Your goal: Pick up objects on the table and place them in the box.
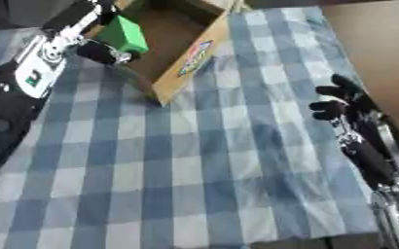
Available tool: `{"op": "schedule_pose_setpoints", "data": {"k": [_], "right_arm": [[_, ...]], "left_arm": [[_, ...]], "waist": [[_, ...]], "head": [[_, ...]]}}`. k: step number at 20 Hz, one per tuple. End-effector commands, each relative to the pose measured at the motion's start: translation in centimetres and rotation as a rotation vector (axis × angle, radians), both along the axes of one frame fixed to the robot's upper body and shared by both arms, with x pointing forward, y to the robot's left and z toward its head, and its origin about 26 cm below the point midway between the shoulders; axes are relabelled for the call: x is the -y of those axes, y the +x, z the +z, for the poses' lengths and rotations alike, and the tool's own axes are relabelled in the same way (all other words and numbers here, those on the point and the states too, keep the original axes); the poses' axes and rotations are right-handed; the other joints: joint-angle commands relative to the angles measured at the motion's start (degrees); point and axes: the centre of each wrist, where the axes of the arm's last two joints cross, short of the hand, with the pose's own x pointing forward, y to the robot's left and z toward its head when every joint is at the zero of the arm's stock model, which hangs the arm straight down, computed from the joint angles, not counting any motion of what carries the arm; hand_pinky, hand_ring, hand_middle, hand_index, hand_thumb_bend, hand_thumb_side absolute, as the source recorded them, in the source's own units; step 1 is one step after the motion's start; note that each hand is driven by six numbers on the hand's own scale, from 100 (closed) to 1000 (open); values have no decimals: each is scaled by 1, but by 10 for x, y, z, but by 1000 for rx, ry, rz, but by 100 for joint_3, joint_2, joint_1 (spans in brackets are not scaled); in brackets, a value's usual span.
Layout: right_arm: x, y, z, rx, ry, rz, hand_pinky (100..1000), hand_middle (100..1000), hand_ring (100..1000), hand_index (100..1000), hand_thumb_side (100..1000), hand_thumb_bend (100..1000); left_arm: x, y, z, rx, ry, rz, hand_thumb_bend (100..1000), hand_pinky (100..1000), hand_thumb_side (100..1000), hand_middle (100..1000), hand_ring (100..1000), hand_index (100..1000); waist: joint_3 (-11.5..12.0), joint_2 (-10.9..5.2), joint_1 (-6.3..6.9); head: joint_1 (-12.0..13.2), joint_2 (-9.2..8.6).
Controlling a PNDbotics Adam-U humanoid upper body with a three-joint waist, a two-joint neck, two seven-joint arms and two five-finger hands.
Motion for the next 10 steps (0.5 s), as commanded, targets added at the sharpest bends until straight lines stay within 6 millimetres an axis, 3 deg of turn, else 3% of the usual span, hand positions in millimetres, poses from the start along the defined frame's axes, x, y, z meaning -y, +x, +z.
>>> {"op": "schedule_pose_setpoints", "data": {"k": [1, 6, 7, 10], "right_arm": [[1, 1, 5, 14, -4, 10, 757, 817, 757, 967, 618, 100], [1, 1, 5, 15, -5, 10, 757, 817, 757, 968, 620, 100], [1, 1, 5, 14, -5, 9, 757, 817, 757, 967, 619, 100], [1, 1, 5, 15, -4, 8, 757, 817, 757, 968, 619, 100]], "left_arm": [[-3, 0, 16, 70, -17, 20, 576, 723, 301, 528, 624, 700], [1, -2, 26, 90, -24, -4, 639, 748, 374, 656, 682, 810], [2, -2, 25, 68, -1, -15, 731, 787, 447, 740, 737, 881], [4, -3, 26, -23, 94, -43, 811, 844, 509, 837, 799, 949]], "waist": [[-2, -96, -23], [6, -104, -22], [5, -104, -22], [7, -108, -29]], "head": [[15, -69], [16, -87], [19, -91], [21, -102]]}}
